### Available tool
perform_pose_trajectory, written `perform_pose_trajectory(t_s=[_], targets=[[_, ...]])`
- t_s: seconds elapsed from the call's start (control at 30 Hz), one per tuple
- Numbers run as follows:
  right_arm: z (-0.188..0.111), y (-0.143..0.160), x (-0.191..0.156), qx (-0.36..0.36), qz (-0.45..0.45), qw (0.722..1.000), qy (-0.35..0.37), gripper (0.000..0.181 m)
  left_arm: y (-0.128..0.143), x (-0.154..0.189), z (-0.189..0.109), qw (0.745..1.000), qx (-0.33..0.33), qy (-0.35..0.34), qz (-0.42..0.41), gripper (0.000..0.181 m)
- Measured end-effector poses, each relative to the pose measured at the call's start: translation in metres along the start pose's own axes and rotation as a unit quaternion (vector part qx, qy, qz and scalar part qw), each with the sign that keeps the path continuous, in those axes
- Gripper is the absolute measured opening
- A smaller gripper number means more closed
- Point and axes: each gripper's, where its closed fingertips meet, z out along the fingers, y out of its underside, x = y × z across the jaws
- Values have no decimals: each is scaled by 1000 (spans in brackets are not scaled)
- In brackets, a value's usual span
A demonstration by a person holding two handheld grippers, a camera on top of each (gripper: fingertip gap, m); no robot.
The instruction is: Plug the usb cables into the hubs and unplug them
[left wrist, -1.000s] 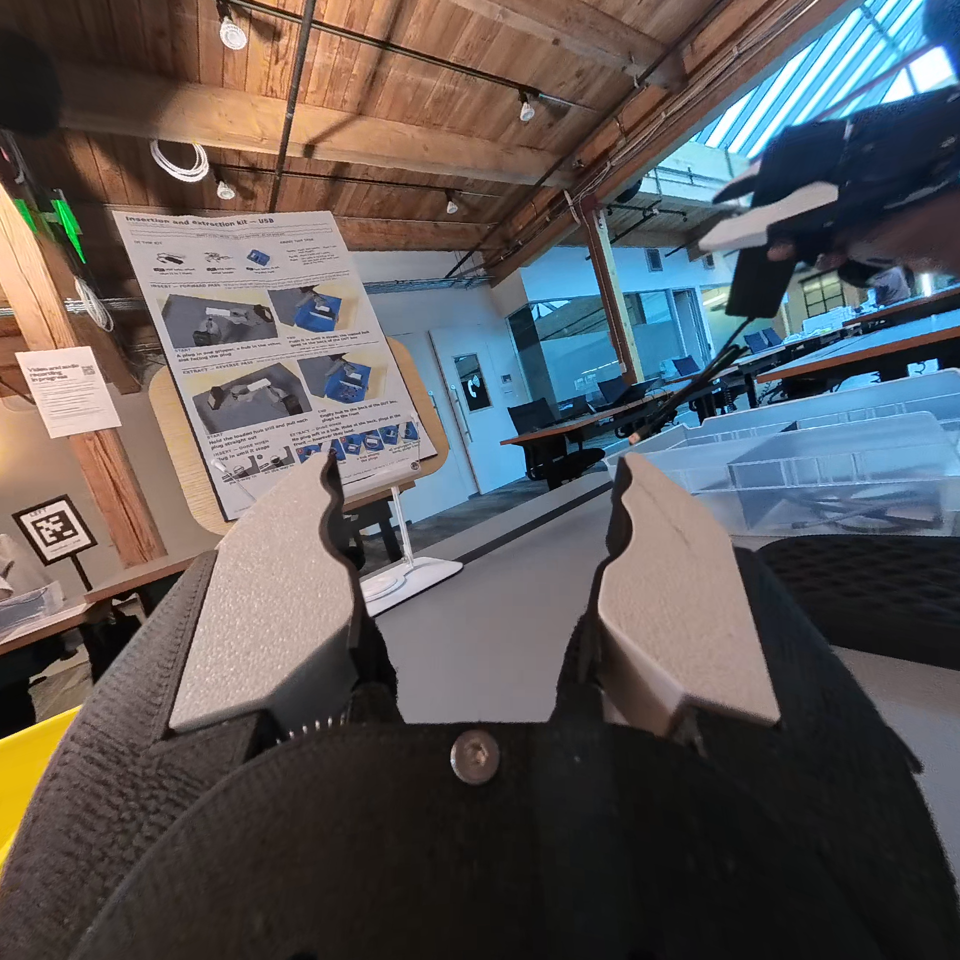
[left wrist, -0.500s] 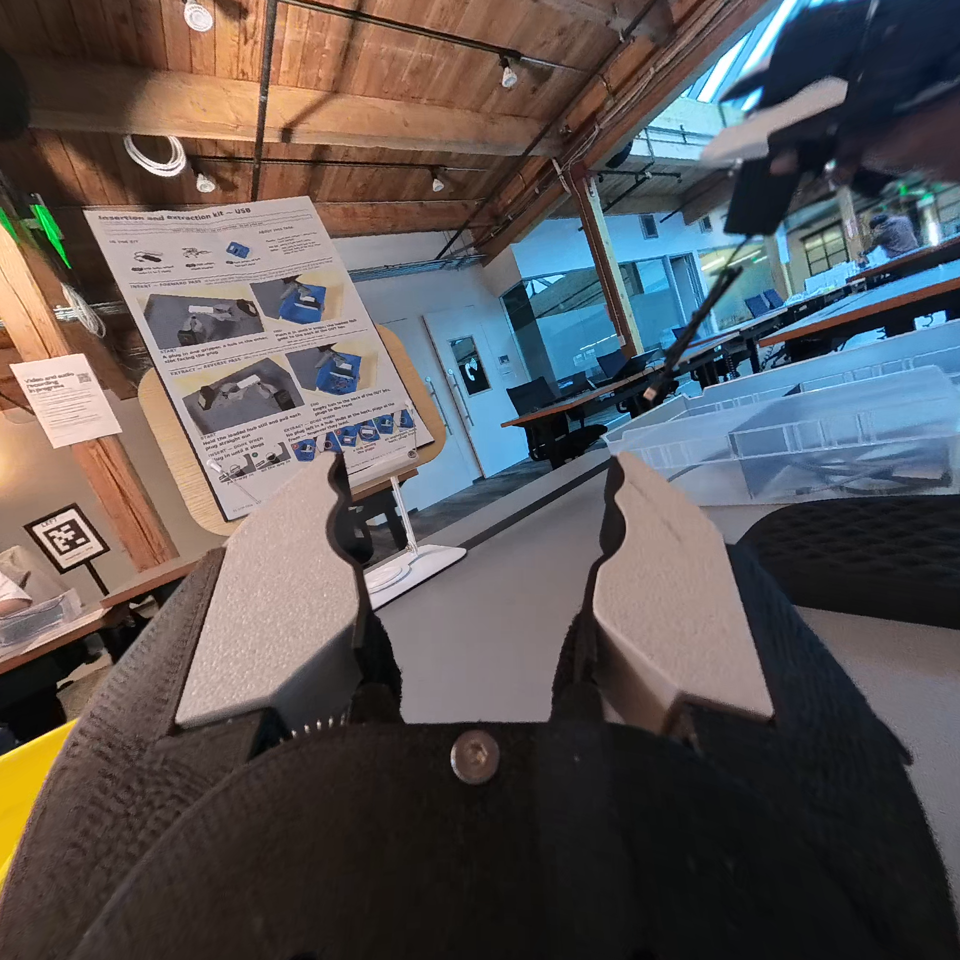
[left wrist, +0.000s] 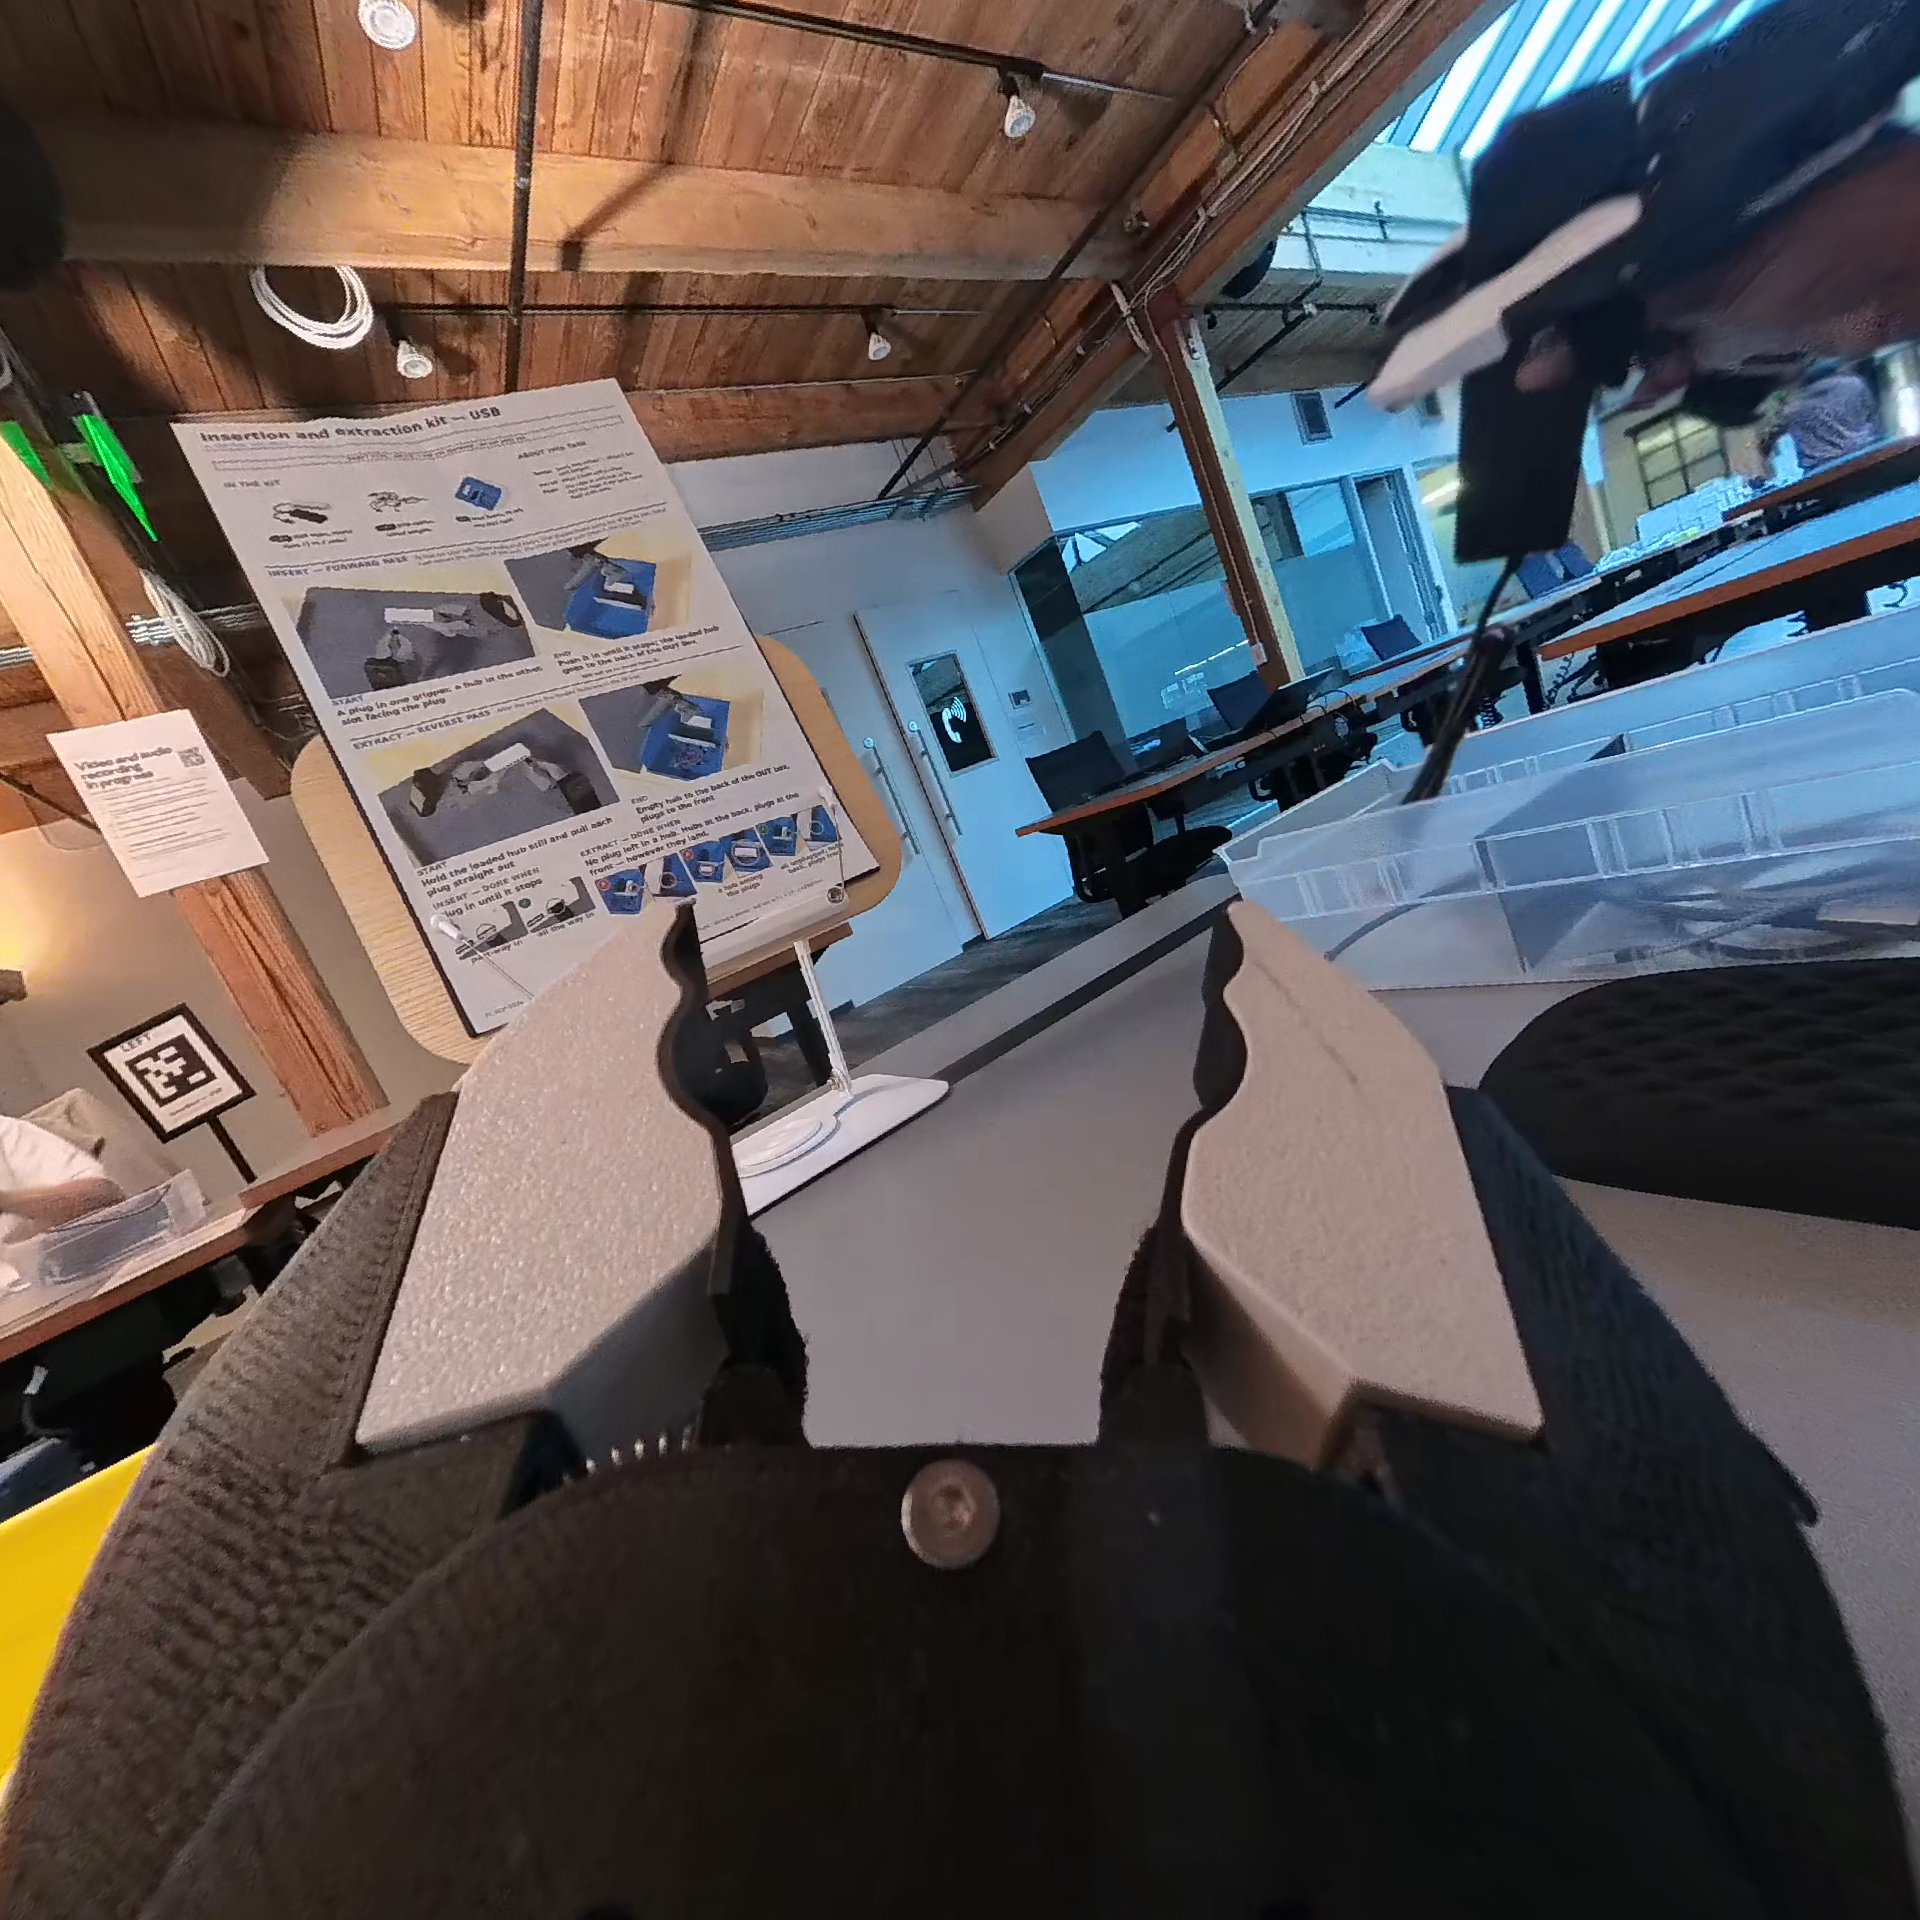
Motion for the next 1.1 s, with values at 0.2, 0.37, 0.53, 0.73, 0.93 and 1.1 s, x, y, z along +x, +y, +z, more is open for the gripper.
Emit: perform_pose_trajectory(t_s=[0.2, 0.37, 0.53, 0.73, 0.93, 1.1], targets=[[47, 104, -43, -175, -97, 977, -65, 49, 0, 0, 0, 1000, -1, 0, 0, 91], [61, 138, -75, -220, -39, 968, -117, 62, 0, 0, 0, 1000, 1, 0, -1, 91], [63, 127, -89, -197, 85, 959, -183, 86, -1, 0, 0, 1000, 5, 2, -3, 91], [61, 92, -93, -112, 210, 943, -231, 87, -2, 0, 0, 1000, 6, 2, 0, 92], [52, 111, -71, -166, 116, 964, -171, 59, -3, 0, 0, 1000, 8, 2, 1, 92], [46, 88, -82, -100, 160, 962, -196, 46, -2, 1, 0, 1000, 6, 4, 4, 92]])
